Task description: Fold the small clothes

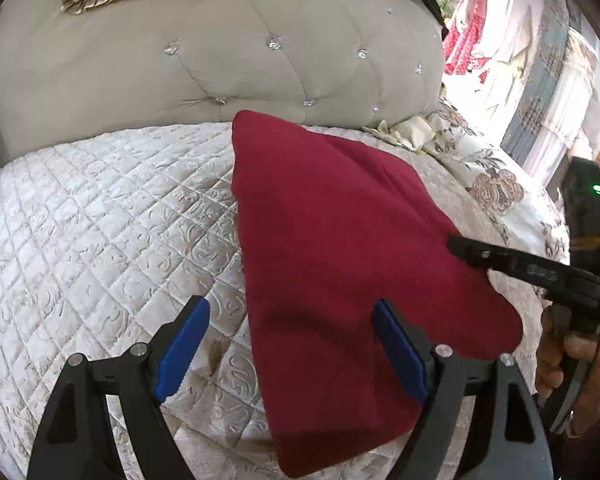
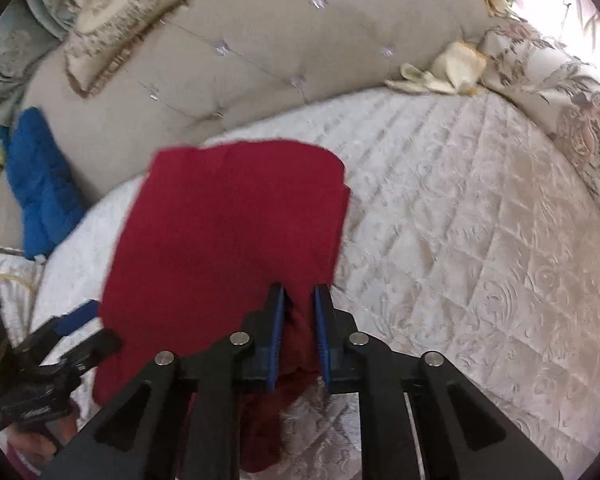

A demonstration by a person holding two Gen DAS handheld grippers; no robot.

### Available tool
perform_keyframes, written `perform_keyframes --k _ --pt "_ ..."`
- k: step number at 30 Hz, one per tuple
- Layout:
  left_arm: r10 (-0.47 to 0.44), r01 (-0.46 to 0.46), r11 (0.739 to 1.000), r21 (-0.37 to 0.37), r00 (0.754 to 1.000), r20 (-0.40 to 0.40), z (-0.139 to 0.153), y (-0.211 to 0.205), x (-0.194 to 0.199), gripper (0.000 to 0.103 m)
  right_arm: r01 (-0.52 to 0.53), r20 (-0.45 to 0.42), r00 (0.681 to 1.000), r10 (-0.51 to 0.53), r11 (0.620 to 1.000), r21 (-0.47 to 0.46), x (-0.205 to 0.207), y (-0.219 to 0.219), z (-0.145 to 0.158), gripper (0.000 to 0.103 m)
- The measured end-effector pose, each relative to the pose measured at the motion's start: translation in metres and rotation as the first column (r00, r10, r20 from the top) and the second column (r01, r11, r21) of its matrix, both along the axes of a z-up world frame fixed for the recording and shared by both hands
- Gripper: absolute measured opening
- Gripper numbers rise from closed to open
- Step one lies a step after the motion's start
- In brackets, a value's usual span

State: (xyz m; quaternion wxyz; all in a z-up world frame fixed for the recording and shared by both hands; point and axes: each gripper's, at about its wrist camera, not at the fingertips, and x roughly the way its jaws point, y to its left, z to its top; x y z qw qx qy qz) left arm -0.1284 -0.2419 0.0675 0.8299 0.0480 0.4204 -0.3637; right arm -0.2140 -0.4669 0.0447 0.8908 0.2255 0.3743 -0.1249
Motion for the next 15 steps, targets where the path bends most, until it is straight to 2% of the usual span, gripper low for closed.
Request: perform_keyframes --k 1,2,3,4,7,8,10,13,15 --pt "0.003 -0.003 1.0 -0.006 1.0 -0.004 0.0 0.0 0.001 0.087 -0.013 0.027 1.0 0.013 1.0 -0.005 -0.002 0.001 0.005 0.016" --pt "0.005 -0.006 1.0 -0.013 1.0 -0.011 0.001 0.0 0.002 0.087 -0.01 0.033 0.999 0.011 1.0 -0.014 -0.002 0.0 0.007 0.024" --pt "0.004 -0.005 1.0 -0.022 1.0 -0.023 0.002 -0.001 0.005 0.087 0.0 0.043 0.999 0.001 1.0 -0.02 -0.003 -0.002 0.008 0.038" --pt "0.0 -0.001 1.0 -0.031 0.999 -0.035 0.002 -0.002 0.007 0.087 0.003 0.055 0.999 -0.002 1.0 -0.008 -0.004 -0.004 0.008 0.044" --pt "-0.029 0.02 0.996 -0.084 0.995 -0.1 0.005 -0.005 0.018 0.089 -0.008 0.07 0.998 0.0 0.994 0.112 0.0 -0.018 -0.004 0.049" --pt "-0.036 0.022 0.995 -0.098 0.99 -0.134 0.003 -0.008 0.024 0.093 -0.014 0.071 0.997 0.004 0.99 0.141 0.001 -0.021 -0.008 0.05" --pt "-0.034 0.016 0.995 -0.097 0.983 -0.181 -0.006 -0.012 0.033 0.093 -0.025 0.088 0.996 0.007 0.977 0.212 0.009 -0.031 -0.02 0.052" --pt "-0.025 0.015 0.999 -0.046 0.974 -0.227 -0.022 -0.023 0.045 0.095 -0.088 0.138 0.989 0.045 0.942 0.325 0.023 -0.04 -0.035 0.054" --pt "-0.032 0.013 0.997 -0.075 0.965 -0.26 -0.031 -0.027 0.051 0.1 -0.108 0.142 0.988 0.062 0.933 0.344 0.034 -0.04 -0.043 0.059"
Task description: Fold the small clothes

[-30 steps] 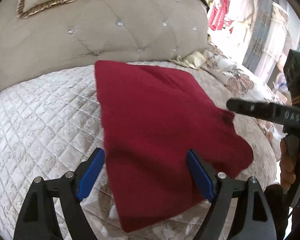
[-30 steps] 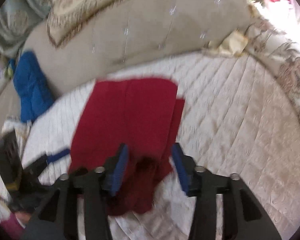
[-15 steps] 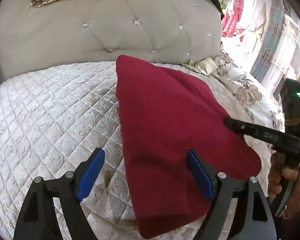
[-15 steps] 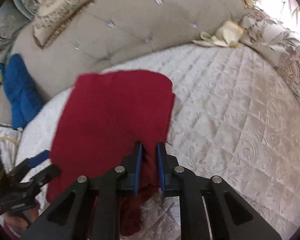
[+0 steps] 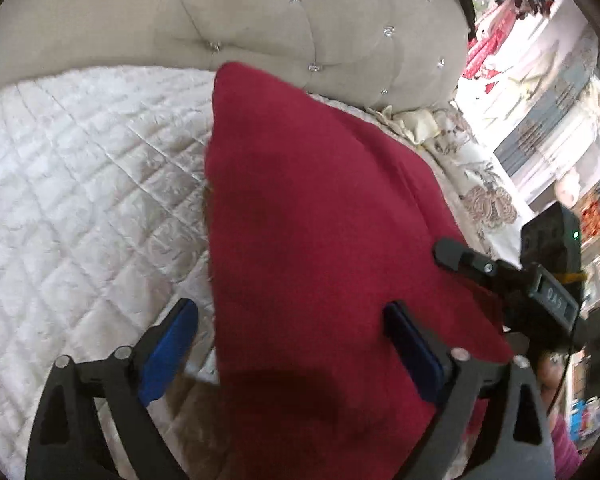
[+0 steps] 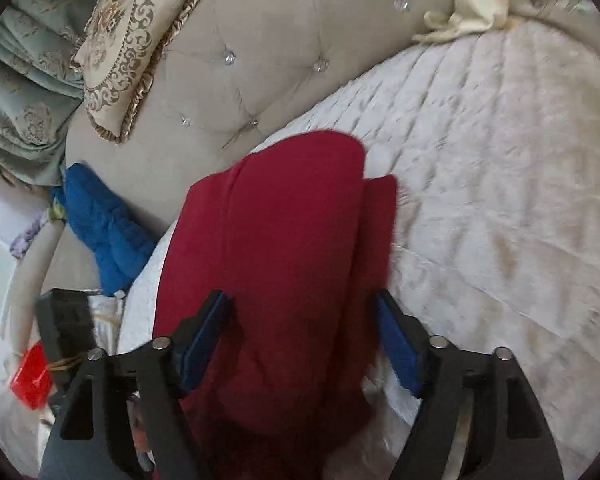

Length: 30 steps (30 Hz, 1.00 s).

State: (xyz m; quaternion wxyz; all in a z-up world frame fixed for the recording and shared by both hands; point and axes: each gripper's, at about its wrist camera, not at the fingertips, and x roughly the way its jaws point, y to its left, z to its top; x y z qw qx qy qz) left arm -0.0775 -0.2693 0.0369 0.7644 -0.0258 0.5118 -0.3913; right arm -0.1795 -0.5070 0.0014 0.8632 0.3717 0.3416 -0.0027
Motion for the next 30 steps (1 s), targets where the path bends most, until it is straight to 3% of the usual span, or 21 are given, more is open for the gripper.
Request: perform_keyframes --k 2,3,4,7,9,14,17,19,21,23,26,27,30 --pt "0.003 -0.003 1.0 -0.017 1.0 -0.011 -0.003 -0.003 0.002 0.1 -0.008 0.002 1.0 0.008 1.0 -0.028 0.006 0.002 -0.001 0.059" --pt "-0.002 0.002 1.0 -0.021 1.0 -0.004 -0.002 -0.004 0.001 0.095 -0.018 0.001 1.0 0.018 0.999 -0.045 0.009 0.004 0.001 0.053" --pt "-0.015 0.015 1.0 -0.024 1.0 0.003 -0.001 -0.005 -0.001 0.088 -0.031 0.0 1.0 0.031 0.998 -0.061 0.011 0.007 0.003 0.036" --pt "-0.024 0.024 1.0 0.001 0.999 0.044 0.012 -0.003 -0.011 0.071 -0.03 0.011 0.999 0.031 0.995 -0.091 0.008 0.015 0.013 0.021" --pt "-0.034 0.035 0.999 -0.008 0.998 0.053 0.029 0.006 -0.019 0.059 -0.041 0.031 0.999 0.044 0.995 -0.089 0.006 0.02 0.024 0.019" --pt "-0.007 0.006 1.0 0.018 0.998 0.058 0.061 0.048 -0.048 0.059 -0.138 0.089 0.986 0.144 0.988 -0.065 -0.007 0.051 0.058 0.018" --pt "0.033 -0.037 0.995 0.094 0.999 0.038 0.057 0.076 -0.067 0.059 -0.188 0.035 0.981 0.189 0.982 -0.011 -0.007 0.076 0.051 0.021" --pt "0.056 -0.059 0.992 0.114 0.998 0.027 0.046 0.085 -0.073 0.06 -0.191 -0.036 0.981 0.191 0.982 0.002 -0.002 0.088 0.032 0.029" --pt "0.113 -0.119 0.984 0.133 0.992 0.048 0.032 0.092 -0.078 0.074 -0.166 -0.141 0.978 0.154 0.983 -0.076 0.002 0.097 0.019 0.03" --pt "0.137 -0.145 0.982 0.119 0.988 0.075 0.031 0.098 -0.082 0.075 -0.151 -0.134 0.982 0.133 0.98 -0.133 -0.006 0.1 0.026 0.03" --pt "0.165 -0.187 0.975 0.123 0.972 0.167 0.047 0.104 -0.088 0.08 -0.113 -0.106 0.991 0.084 0.941 -0.319 -0.034 0.11 0.062 0.03" --pt "0.178 -0.202 0.972 0.116 0.965 0.191 0.05 0.108 -0.09 0.084 -0.14 -0.083 0.99 0.118 0.925 -0.353 -0.045 0.119 0.075 0.027" --pt "0.227 -0.253 0.964 0.078 0.942 0.246 0.062 0.121 -0.095 0.091 -0.197 -0.02 0.979 0.204 0.908 -0.369 -0.061 0.144 0.095 0.003"
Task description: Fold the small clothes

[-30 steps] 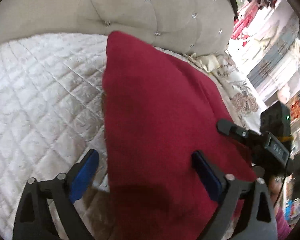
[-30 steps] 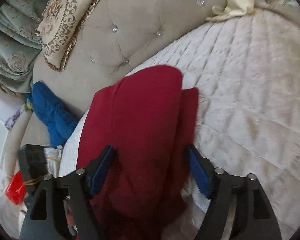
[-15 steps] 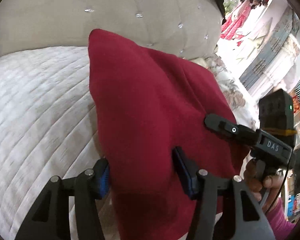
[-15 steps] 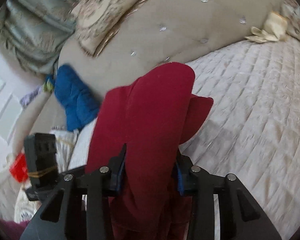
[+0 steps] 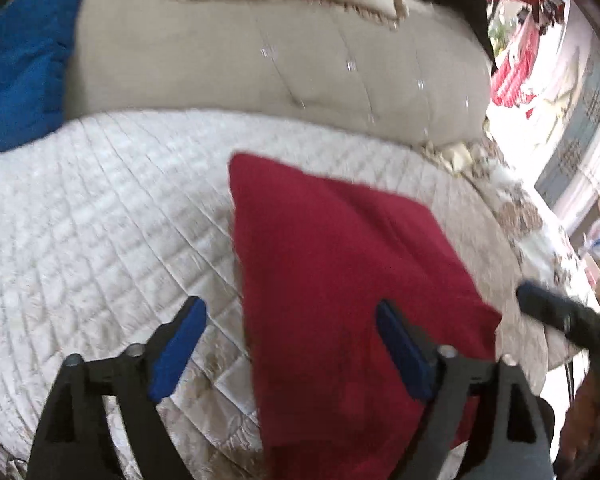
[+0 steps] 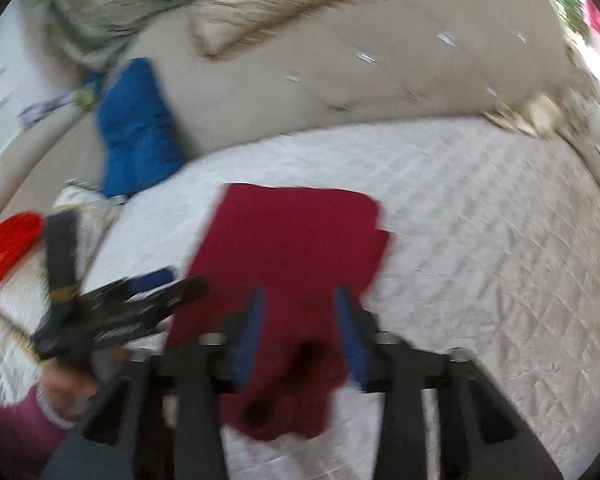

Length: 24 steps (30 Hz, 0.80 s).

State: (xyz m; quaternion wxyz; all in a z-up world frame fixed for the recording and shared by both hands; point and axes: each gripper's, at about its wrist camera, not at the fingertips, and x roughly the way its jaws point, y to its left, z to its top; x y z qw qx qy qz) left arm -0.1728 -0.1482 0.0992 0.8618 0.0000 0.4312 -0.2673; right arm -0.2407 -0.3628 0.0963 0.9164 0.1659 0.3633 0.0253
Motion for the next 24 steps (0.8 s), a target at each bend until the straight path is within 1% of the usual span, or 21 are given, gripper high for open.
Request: perform_keyframes --k 1,2,3,4,7,9,10,13,14,16,17,20,22,24 --pt "0.012 -0.012 1.0 0.001 1.0 0.01 0.003 0.001 -0.001 0.091 -0.028 0.016 0.999 0.028 1.0 -0.004 -0.003 0.012 0.001 0.002" --pt "0.03 -0.03 1.0 0.01 0.999 0.02 0.006 0.007 -0.005 0.091 -0.062 0.008 0.998 0.062 0.998 -0.015 -0.003 0.023 -0.003 0.002" --pt "0.034 -0.034 0.999 0.011 0.999 0.027 0.009 0.006 -0.005 0.091 -0.086 -0.026 0.996 0.086 0.996 -0.024 -0.005 0.028 -0.011 0.002" --pt "0.035 -0.036 0.999 0.011 0.999 0.034 0.011 0.001 -0.006 0.091 -0.092 -0.065 0.994 0.088 0.993 -0.068 -0.004 0.036 -0.024 0.002" --pt "0.043 -0.046 0.998 0.038 0.996 0.081 0.02 0.005 -0.014 0.091 -0.048 -0.189 0.982 0.016 0.985 -0.164 0.004 0.041 -0.065 0.0" --pt "0.042 -0.048 0.998 0.048 0.992 0.117 0.028 0.007 -0.022 0.091 -0.015 -0.156 0.988 -0.006 0.991 -0.134 -0.004 0.036 -0.073 0.0" --pt "0.042 -0.048 0.998 0.048 0.991 0.127 0.03 0.008 -0.025 0.091 -0.001 -0.145 0.989 -0.018 0.991 -0.131 -0.006 0.037 -0.071 0.0" --pt "0.047 -0.056 0.997 0.056 0.987 0.154 0.038 0.009 -0.034 0.091 0.0 -0.133 0.991 -0.024 0.985 -0.175 -0.012 0.046 -0.056 0.001" --pt "0.053 -0.064 0.996 0.062 0.985 0.164 0.04 0.01 -0.036 0.091 0.006 -0.123 0.992 -0.029 0.984 -0.178 -0.015 0.048 -0.049 0.004" --pt "0.057 -0.072 0.995 0.075 0.982 0.182 0.044 0.009 -0.04 0.091 0.033 -0.091 0.995 -0.05 0.984 -0.176 -0.018 0.046 -0.034 0.014" --pt "0.057 -0.073 0.994 0.078 0.981 0.188 0.045 0.009 -0.042 0.091 0.051 -0.081 0.994 -0.067 0.982 -0.18 -0.018 0.044 -0.028 0.015" --pt "0.055 -0.076 0.993 0.092 0.976 0.21 0.05 0.008 -0.048 0.091 0.094 -0.059 0.993 -0.107 0.979 -0.183 -0.016 0.042 -0.015 0.017" --pt "0.055 -0.076 0.993 0.09 0.974 0.218 0.052 0.008 -0.051 0.091 0.129 -0.067 0.987 -0.144 0.973 -0.191 -0.014 0.039 -0.011 0.018" --pt "0.061 -0.082 0.993 0.086 0.973 0.224 0.054 0.009 -0.054 0.091 0.137 -0.064 0.986 -0.151 0.972 -0.191 -0.013 0.04 -0.009 0.018"
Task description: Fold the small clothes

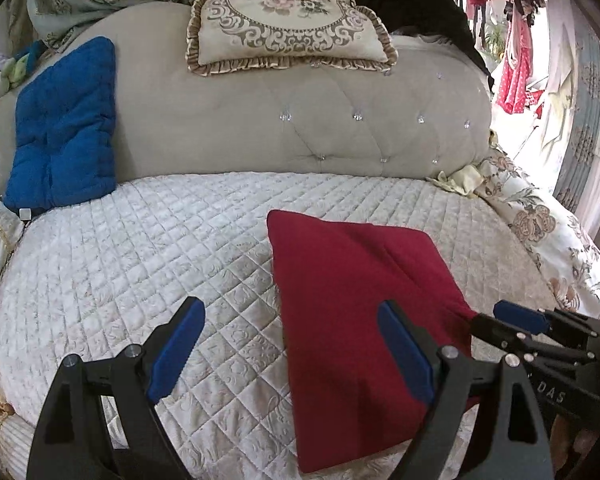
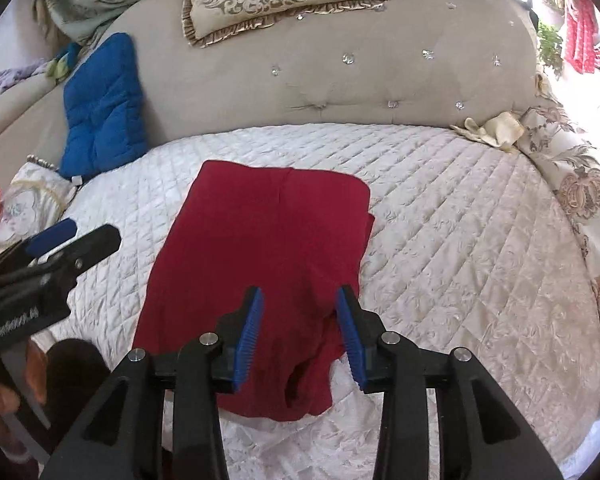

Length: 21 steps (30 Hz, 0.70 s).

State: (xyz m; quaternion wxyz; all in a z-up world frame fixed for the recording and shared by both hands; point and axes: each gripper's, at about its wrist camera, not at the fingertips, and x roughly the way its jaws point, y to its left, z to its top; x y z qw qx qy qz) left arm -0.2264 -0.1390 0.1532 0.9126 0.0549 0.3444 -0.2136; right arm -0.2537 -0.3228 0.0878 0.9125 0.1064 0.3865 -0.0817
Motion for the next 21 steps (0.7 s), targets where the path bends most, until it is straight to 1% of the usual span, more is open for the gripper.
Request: perform_keyframes --k 2,4,6,14,21 --pt "0.005 -0.005 1.0 -0.003 1.0 0.004 0.001 0.001 -0.001 0.091 0.008 0.012 1.0 -0.008 1.0 -0.001 0.0 0.001 0.004 0.023" --pt "0.01 -0.01 1.0 -0.004 1.0 0.01 0.002 0.002 -0.002 0.091 0.015 0.026 1.0 -0.015 1.0 -0.005 0.0 0.001 0.009 0.031" --pt "0.011 -0.011 1.0 -0.005 1.0 0.017 0.004 0.003 -0.004 0.091 0.019 0.038 0.999 -0.018 1.0 -0.01 0.003 0.002 0.012 0.034" --pt "0.03 -0.029 1.0 -0.01 0.999 0.035 0.005 0.005 -0.004 0.091 0.024 0.056 0.998 -0.023 0.999 -0.026 0.011 0.004 0.024 0.036" --pt "0.039 -0.039 0.999 -0.005 0.998 0.046 0.005 0.006 -0.003 0.091 0.026 0.031 0.999 -0.026 1.0 -0.006 0.015 0.003 0.015 0.037"
